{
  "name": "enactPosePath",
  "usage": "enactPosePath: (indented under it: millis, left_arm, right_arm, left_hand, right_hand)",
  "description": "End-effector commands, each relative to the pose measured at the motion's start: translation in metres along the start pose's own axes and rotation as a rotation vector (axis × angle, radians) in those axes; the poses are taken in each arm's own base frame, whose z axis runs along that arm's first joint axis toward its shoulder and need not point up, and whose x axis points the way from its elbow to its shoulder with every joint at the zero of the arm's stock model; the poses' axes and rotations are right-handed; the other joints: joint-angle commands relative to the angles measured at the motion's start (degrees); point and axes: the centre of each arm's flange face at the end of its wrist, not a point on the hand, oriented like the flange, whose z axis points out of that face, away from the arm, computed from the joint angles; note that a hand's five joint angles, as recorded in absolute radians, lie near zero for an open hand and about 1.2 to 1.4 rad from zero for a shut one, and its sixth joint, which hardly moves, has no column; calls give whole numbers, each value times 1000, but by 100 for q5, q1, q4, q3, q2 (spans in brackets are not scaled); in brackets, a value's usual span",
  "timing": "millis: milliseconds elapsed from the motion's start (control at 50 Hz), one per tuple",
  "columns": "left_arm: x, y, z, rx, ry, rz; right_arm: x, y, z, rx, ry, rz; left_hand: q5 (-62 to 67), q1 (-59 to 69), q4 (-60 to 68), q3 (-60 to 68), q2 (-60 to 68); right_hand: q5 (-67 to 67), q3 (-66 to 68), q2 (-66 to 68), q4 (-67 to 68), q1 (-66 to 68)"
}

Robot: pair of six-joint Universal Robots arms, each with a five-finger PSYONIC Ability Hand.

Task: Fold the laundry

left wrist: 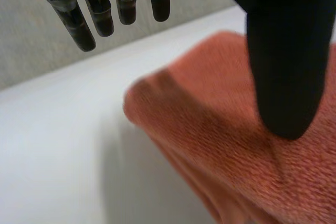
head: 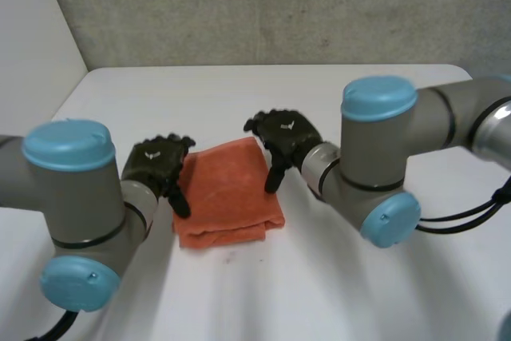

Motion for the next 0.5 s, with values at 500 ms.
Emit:
enactPosePath:
  millis: [500]
  left_arm:
    - [-45,-160,-118,450,-53,-183]
  right_arm:
    - [86,-119,-168,249,515,-58]
  left_hand:
    - [-142,13,40,35,55]
  right_hand:
    - [-368,-189,-229,-301,-153]
